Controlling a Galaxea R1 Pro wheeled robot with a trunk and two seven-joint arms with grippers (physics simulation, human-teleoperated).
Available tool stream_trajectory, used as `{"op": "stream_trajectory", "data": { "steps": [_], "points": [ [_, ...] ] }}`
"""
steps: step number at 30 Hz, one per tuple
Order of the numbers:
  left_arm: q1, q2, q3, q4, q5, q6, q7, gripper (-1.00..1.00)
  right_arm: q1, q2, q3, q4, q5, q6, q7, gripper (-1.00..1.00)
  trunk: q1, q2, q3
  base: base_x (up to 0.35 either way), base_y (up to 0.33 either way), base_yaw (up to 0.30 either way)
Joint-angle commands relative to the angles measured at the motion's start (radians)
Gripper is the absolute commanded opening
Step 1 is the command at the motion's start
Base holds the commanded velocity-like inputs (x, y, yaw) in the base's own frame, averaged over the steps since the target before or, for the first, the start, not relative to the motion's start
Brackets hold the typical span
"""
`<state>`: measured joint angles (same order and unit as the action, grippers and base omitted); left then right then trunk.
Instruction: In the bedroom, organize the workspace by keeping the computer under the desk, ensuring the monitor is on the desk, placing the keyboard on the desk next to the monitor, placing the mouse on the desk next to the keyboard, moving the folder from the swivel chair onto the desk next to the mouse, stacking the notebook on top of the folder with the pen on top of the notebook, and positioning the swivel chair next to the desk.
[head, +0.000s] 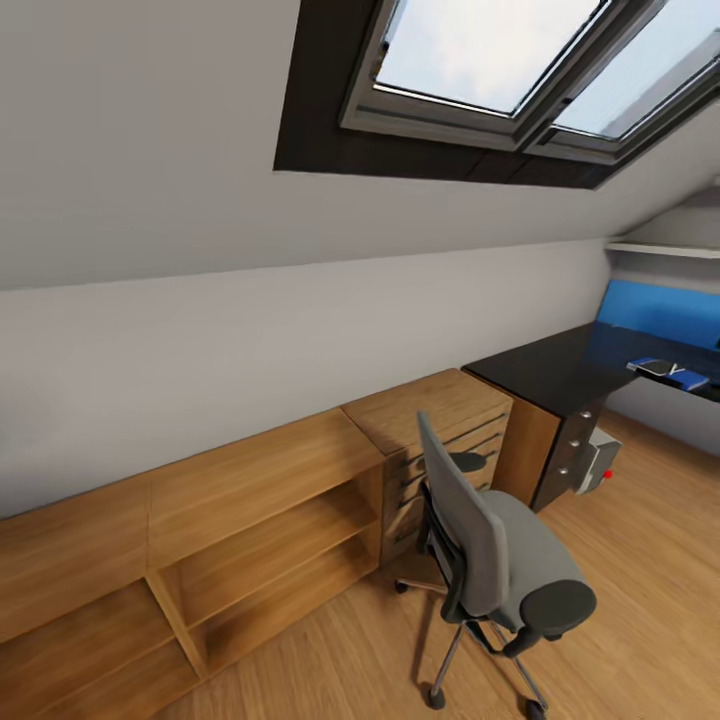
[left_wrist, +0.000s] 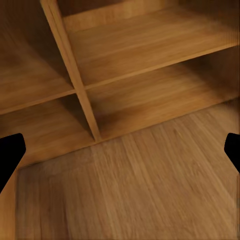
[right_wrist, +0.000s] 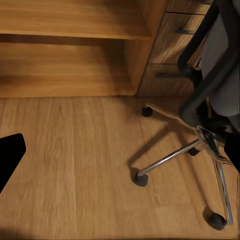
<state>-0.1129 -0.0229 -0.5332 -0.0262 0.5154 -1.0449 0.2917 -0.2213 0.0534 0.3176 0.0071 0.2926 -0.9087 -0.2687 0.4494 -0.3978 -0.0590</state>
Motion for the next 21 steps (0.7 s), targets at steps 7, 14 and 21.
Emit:
{"op": "stream_trajectory", "data": {
  "steps": [7, 14, 21],
  "points": [
    [-0.001, 0.0, -0.008, 0.0, 0.005, -0.002, 0.006, 1.0, -0.001, 0.0, 0.003, 0.001, 0.008, -0.001, -0.01, 1.0, 0.001, -0.002, 0.003, 0.0, 0.0, -0.231],
    [-0.001, 0.0, -0.008, 0.0, 0.005, -0.002, 0.006, 1.0, -0.001, 0.0, 0.003, 0.001, 0.008, -0.001, -0.01, 1.0, 0.001, -0.002, 0.008, 0.0, 0.0, -0.232],
    [-0.001, 0.0, -0.008, 0.0, 0.005, -0.002, 0.006, 1.0, -0.002, 0.0, 0.003, 0.001, 0.008, -0.001, -0.01, 1.0, 0.001, -0.002, 0.013, 0.0, 0.0, -0.232]
  ]
}}
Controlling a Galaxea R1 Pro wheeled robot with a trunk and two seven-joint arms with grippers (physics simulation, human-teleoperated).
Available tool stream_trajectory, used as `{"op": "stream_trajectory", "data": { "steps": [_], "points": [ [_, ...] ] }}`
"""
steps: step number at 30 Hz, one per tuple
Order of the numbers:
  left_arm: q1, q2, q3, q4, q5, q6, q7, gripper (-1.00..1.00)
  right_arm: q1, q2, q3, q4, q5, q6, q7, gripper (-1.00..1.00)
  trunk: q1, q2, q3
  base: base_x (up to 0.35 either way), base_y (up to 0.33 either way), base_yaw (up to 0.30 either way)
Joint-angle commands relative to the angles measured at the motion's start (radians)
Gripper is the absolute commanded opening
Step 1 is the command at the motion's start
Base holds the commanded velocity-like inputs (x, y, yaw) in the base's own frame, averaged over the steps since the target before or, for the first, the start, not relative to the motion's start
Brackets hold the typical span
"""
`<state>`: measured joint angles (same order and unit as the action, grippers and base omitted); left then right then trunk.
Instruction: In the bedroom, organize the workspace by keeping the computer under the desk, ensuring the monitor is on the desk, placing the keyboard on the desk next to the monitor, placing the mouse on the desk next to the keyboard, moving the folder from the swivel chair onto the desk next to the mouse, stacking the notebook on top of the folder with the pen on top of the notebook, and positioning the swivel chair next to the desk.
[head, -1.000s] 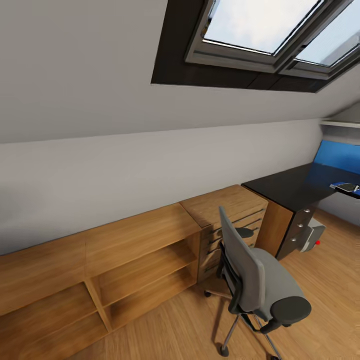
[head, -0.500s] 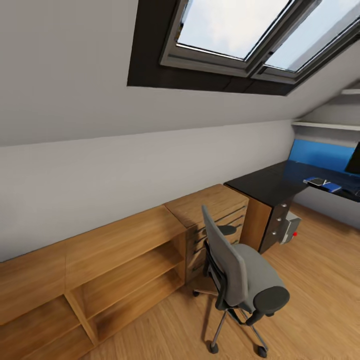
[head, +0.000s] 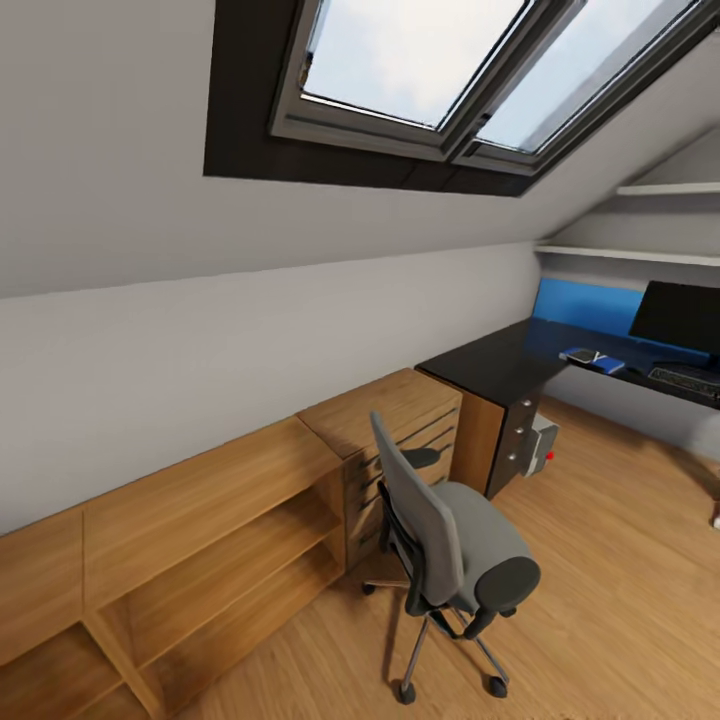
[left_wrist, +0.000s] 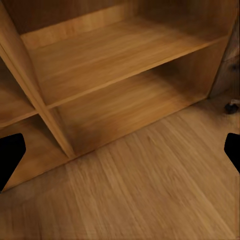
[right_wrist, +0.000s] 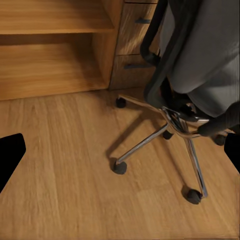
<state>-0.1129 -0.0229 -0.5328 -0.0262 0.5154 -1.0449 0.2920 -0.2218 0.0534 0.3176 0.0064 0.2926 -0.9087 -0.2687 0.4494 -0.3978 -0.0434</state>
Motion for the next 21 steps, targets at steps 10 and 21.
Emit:
{"op": "stream_trajectory", "data": {
  "steps": [10, 21],
  "points": [
    [-0.001, 0.0, -0.009, 0.0, 0.005, -0.002, 0.004, 1.0, -0.001, 0.0, 0.003, 0.001, 0.008, -0.001, -0.01, 1.0, 0.001, -0.002, 0.005, 0.064, 0.043, -0.232],
    [-0.001, 0.0, -0.009, 0.0, 0.005, -0.002, 0.005, 1.0, -0.001, 0.0, 0.003, 0.001, 0.008, -0.001, -0.01, 1.0, 0.001, -0.002, 0.013, 0.138, 0.107, -0.232]
  ]
}}
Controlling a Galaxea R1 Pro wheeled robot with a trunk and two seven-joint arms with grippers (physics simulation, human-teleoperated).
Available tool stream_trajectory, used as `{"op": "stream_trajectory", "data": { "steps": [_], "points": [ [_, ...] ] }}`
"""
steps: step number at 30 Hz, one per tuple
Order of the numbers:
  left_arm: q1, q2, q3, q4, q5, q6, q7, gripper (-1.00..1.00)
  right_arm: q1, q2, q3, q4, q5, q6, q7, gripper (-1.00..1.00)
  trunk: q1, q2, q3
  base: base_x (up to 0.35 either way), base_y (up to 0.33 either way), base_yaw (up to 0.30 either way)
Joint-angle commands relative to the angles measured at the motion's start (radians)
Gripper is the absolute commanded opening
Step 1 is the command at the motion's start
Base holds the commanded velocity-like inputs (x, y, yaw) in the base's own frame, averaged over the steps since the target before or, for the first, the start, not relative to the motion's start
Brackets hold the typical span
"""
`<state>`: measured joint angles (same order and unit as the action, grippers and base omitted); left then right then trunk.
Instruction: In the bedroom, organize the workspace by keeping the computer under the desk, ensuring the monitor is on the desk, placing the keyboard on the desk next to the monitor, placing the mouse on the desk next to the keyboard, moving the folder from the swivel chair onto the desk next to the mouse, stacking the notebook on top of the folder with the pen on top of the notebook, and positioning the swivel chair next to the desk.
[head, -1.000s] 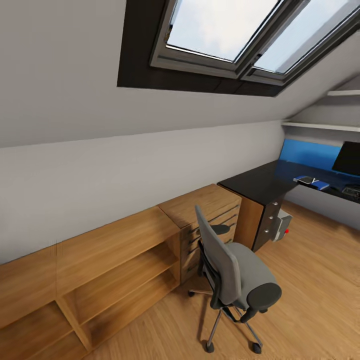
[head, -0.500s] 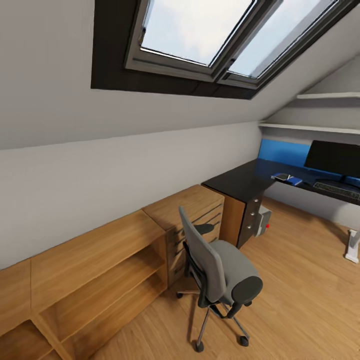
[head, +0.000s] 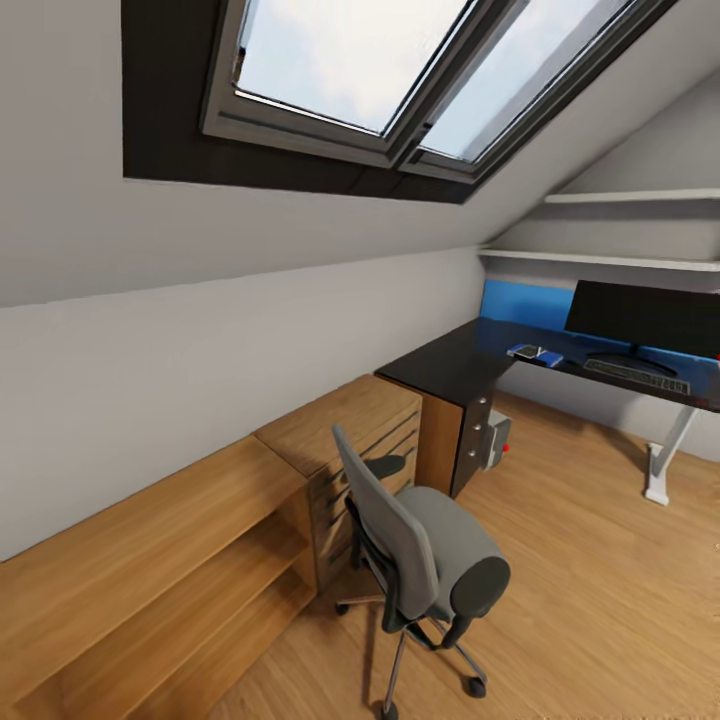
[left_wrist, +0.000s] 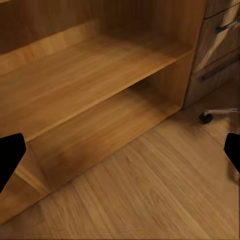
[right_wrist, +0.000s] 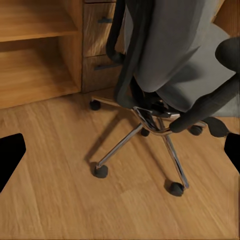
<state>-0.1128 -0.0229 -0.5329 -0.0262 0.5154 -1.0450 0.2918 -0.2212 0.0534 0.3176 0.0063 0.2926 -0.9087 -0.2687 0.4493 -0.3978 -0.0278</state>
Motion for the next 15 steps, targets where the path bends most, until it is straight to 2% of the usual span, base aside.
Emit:
{"op": "stream_trajectory", "data": {
  "steps": [1, 7, 15],
  "points": [
    [-0.001, 0.0, -0.009, 0.0, 0.005, -0.002, 0.006, 1.0, -0.001, 0.0, 0.003, 0.001, 0.008, -0.001, -0.01, 1.0, 0.001, -0.002, -0.002, 0.024, 0.017, -0.232],
    [-0.001, 0.0, -0.009, 0.0, 0.005, -0.002, 0.005, 1.0, -0.001, 0.0, 0.003, 0.001, 0.008, -0.001, -0.01, 1.0, 0.001, -0.002, 0.003, 0.034, 0.047, -0.232],
    [-0.001, 0.0, -0.009, 0.0, 0.005, -0.002, 0.004, 1.0, -0.001, 0.0, 0.003, 0.001, 0.008, -0.001, -0.01, 1.0, 0.001, -0.002, 0.009, 0.132, 0.173, -0.232]
  ]
}}
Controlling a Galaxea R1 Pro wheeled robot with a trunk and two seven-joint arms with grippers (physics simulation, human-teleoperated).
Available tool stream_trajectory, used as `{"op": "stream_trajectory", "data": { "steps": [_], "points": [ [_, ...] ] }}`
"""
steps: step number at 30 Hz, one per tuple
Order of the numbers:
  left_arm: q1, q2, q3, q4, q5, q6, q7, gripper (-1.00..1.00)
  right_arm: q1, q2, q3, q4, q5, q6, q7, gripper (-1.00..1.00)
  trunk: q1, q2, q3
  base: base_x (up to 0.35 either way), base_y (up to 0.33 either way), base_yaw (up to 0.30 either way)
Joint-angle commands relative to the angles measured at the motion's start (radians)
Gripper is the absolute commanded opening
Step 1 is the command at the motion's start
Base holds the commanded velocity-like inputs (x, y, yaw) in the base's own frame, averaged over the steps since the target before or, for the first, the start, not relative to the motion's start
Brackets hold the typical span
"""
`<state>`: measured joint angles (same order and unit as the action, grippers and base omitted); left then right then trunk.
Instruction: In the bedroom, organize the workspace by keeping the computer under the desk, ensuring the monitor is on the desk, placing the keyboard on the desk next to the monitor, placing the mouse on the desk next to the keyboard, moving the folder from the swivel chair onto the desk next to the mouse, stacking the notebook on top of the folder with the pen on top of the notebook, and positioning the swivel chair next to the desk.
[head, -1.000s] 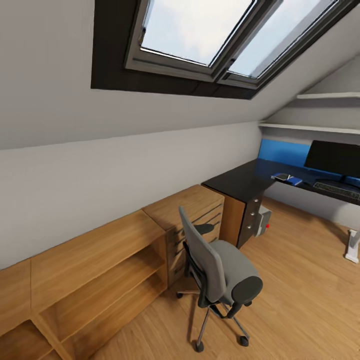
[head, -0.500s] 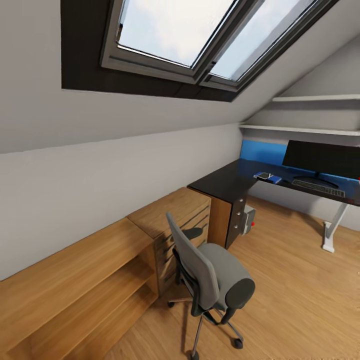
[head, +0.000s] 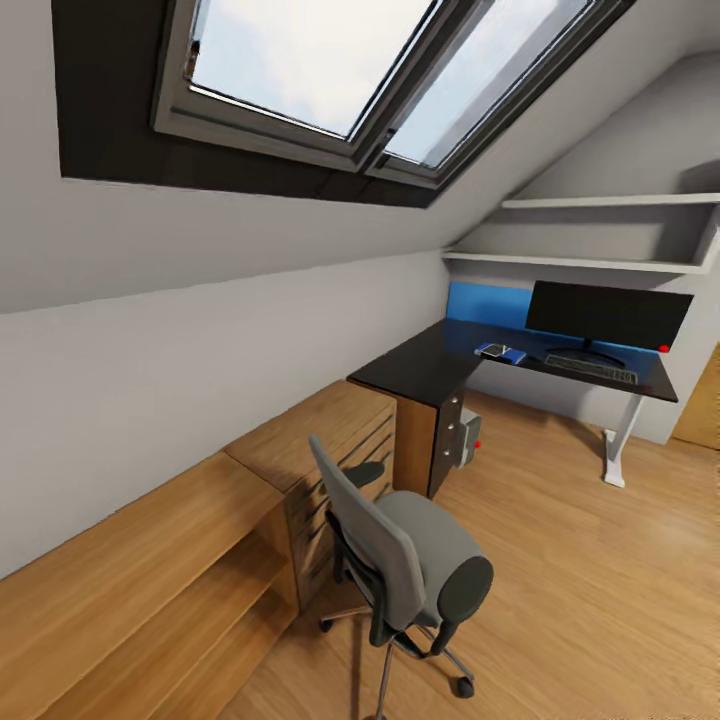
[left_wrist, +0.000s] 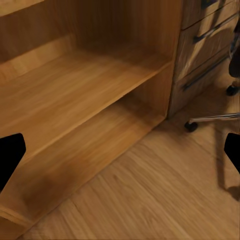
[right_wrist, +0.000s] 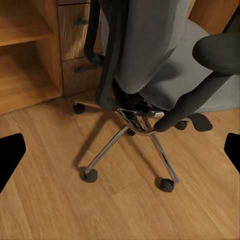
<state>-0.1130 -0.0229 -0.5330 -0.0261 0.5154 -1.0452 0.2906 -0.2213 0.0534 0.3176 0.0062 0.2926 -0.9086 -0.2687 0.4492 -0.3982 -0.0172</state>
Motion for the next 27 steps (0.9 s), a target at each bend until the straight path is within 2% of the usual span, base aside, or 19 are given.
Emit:
{"op": "stream_trajectory", "data": {
  "steps": [1, 27],
  "points": [
    [0.0, 0.0, -0.009, 0.0, 0.005, -0.002, 0.006, 1.0, -0.001, 0.0, 0.003, 0.001, 0.008, -0.001, -0.01, 1.0, 0.001, -0.002, -0.001, 0.125, 0.167, -0.232],
    [0.0, 0.0, -0.009, 0.0, 0.005, -0.002, 0.006, 1.0, -0.001, 0.0, 0.003, 0.001, 0.009, -0.001, -0.01, 1.0, 0.001, -0.002, 0.018, 0.095, 0.172, -0.232]
  ]
}}
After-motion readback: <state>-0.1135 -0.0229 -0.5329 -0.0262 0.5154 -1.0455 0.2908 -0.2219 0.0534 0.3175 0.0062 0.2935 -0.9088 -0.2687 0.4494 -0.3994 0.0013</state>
